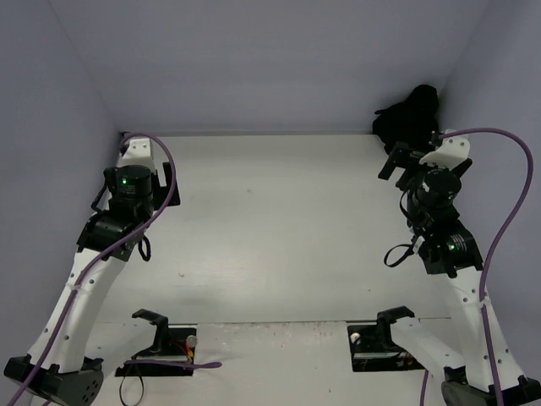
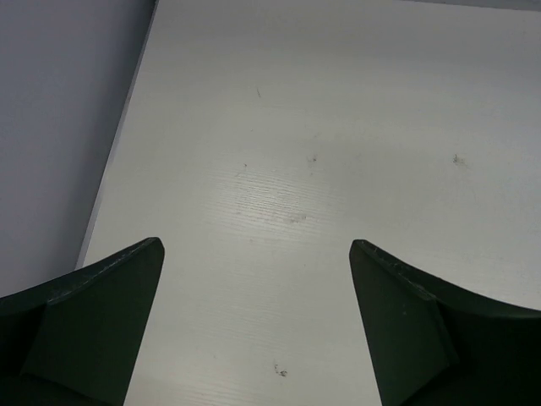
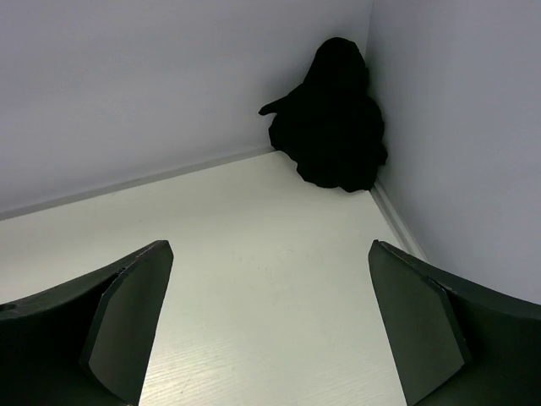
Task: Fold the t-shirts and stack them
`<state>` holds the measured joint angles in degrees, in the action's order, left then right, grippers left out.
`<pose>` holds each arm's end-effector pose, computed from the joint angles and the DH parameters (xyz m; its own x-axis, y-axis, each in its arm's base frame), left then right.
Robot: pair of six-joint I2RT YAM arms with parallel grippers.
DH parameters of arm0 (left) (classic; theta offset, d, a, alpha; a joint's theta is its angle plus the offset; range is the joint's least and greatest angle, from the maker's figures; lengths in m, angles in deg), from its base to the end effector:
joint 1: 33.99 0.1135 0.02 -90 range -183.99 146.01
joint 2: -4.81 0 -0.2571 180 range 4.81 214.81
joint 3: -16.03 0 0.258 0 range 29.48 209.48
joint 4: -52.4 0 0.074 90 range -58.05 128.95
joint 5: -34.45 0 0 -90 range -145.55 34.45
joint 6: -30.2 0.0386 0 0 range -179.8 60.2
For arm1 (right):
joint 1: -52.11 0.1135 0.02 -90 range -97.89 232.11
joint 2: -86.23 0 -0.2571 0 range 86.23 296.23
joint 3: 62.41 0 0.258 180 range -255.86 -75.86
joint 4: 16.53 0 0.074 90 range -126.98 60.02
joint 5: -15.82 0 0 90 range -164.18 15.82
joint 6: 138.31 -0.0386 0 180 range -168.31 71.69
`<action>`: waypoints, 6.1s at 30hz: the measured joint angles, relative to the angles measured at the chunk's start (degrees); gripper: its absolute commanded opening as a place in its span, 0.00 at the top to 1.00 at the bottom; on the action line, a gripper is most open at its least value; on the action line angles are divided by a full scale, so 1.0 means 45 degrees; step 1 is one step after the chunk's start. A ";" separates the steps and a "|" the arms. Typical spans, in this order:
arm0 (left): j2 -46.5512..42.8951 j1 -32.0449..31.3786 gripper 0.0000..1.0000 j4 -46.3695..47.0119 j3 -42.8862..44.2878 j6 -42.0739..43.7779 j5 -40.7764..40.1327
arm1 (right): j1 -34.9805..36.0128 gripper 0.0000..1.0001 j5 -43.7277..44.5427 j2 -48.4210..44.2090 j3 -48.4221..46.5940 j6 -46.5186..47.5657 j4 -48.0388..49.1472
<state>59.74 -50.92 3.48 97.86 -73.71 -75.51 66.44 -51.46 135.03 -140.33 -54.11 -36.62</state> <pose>0.1996 -0.0470 0.3993 -0.3412 -0.1323 -0.9306 -0.1144 0.9885 -0.0986 0.1822 0.0312 0.4497 0.1656 0.1385 -0.9764 0.1252 0.9791 0.1601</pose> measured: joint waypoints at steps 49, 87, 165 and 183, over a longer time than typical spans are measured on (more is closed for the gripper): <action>0.1056 0.0000 0.11 0.0678 0.0005 0.0063 0.0151 | 0.0000 0.00 0.0607 0.1302 -0.0116 0.0550 0.0775; 0.0057 0.0000 0.11 0.0209 -0.1588 -0.1688 0.2405 | -0.5790 0.09 -0.1742 1.9401 -0.9778 0.2189 0.3690; 0.8502 -1.0060 0.30 0.1993 -0.0947 0.0131 0.4344 | -0.5340 0.40 -0.3789 0.4096 0.2970 -0.4770 -0.1241; 1.0242 -1.1226 0.27 0.2107 -0.0882 0.0194 0.5147 | -0.5513 0.40 -0.5472 0.3635 0.3818 -0.4959 -0.1532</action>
<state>105.83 -101.44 12.96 93.89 -72.83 -52.35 41.63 -76.09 151.39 -123.15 -76.43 -43.52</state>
